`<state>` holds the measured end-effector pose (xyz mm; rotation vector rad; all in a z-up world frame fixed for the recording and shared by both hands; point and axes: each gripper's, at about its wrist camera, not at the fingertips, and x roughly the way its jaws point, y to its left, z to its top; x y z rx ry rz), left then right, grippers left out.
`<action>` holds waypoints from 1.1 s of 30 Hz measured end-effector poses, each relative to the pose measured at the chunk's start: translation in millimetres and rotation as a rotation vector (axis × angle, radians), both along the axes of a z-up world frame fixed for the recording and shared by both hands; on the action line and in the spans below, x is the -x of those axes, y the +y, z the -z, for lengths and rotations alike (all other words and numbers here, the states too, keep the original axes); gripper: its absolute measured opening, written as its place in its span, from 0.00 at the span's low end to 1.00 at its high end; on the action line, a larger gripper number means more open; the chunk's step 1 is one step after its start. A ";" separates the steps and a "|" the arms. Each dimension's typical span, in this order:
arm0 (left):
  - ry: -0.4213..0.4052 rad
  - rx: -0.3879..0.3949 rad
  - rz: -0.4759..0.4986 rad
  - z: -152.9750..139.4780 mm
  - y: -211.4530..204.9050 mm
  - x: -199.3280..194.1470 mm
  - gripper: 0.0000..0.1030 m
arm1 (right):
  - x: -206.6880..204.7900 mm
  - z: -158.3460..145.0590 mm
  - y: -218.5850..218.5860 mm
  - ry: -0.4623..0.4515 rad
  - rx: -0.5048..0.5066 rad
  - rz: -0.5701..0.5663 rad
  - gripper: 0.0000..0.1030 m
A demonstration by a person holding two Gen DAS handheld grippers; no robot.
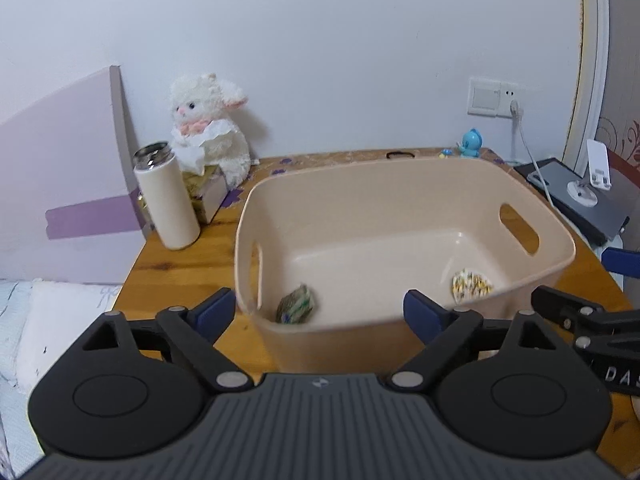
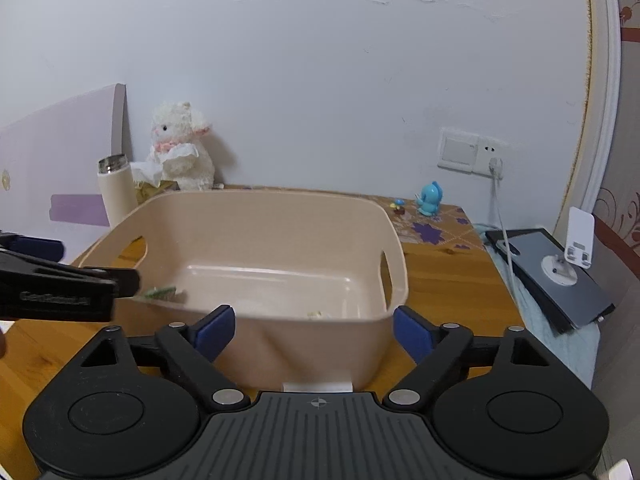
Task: Organize objects
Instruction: 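Grasp the milk carton with the left tool while the right tool grasps the black box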
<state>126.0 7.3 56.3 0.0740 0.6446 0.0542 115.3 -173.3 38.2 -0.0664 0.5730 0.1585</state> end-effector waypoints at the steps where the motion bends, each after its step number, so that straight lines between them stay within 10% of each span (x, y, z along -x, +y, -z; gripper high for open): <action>1: 0.002 0.004 -0.006 1.7 1.5 4.1 0.94 | 2.6 2.0 -1.6 0.005 0.001 0.003 0.88; 33: 0.170 0.093 -0.018 96.1 7.9 0.1 0.94 | -20.5 94.2 -13.2 0.225 0.026 0.027 0.91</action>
